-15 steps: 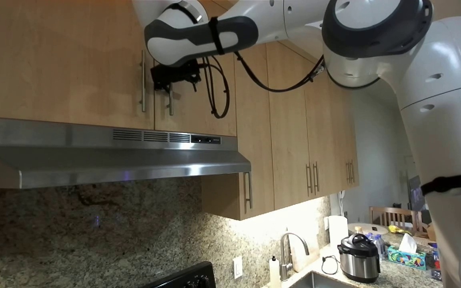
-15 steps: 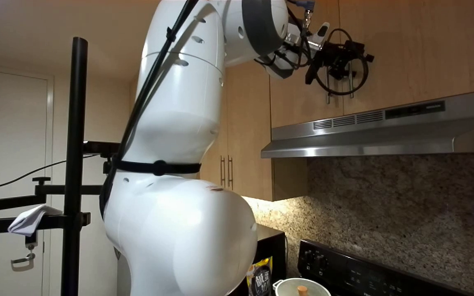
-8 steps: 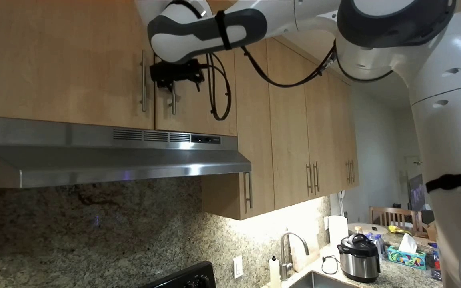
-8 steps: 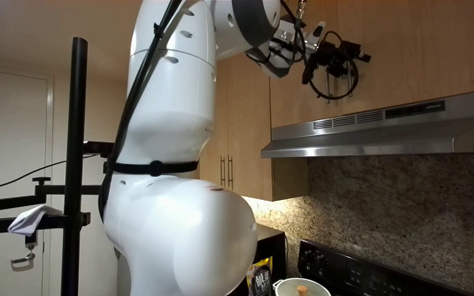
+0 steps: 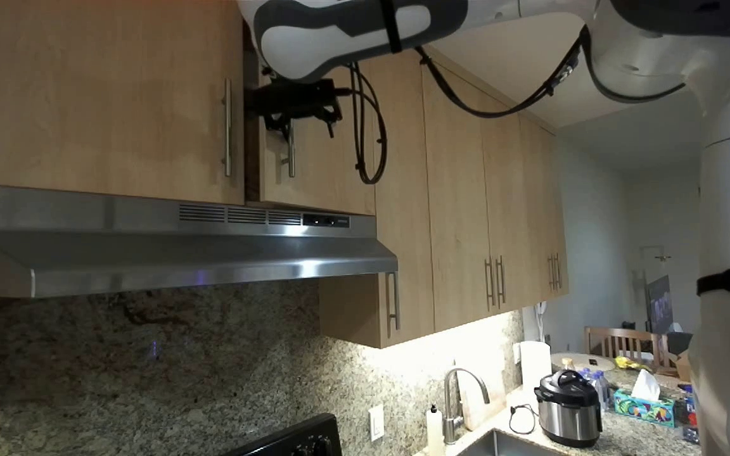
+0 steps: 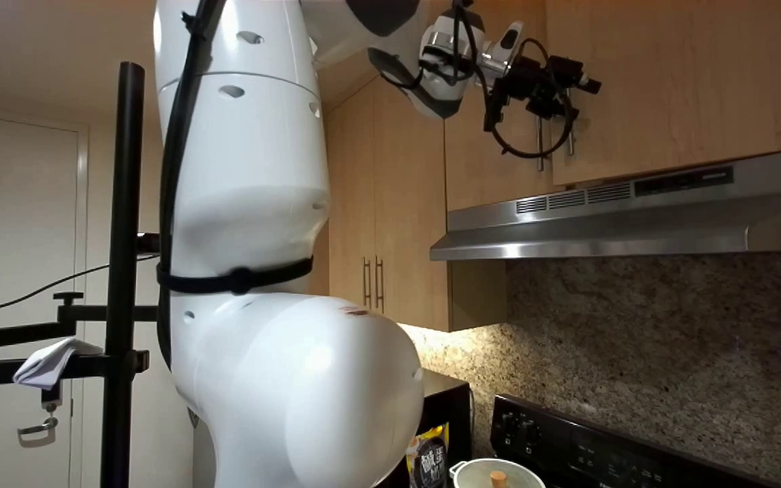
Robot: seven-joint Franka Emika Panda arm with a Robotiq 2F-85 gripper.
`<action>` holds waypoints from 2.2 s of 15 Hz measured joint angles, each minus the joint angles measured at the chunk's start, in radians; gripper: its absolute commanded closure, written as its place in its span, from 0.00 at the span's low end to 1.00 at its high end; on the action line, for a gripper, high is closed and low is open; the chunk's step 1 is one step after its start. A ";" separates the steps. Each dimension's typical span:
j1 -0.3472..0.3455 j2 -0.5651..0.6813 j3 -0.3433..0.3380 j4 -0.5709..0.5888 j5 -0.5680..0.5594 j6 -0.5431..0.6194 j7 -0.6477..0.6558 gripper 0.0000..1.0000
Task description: Open the right door of the cabinet above the stove
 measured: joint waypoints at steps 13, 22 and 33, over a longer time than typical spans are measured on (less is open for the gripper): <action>-0.003 -0.214 -0.068 -0.213 0.150 0.108 -0.034 0.00; -0.005 -0.317 -0.082 -0.318 0.180 0.144 -0.047 0.00; -0.040 -0.578 -0.147 -0.527 0.334 0.208 -0.304 0.00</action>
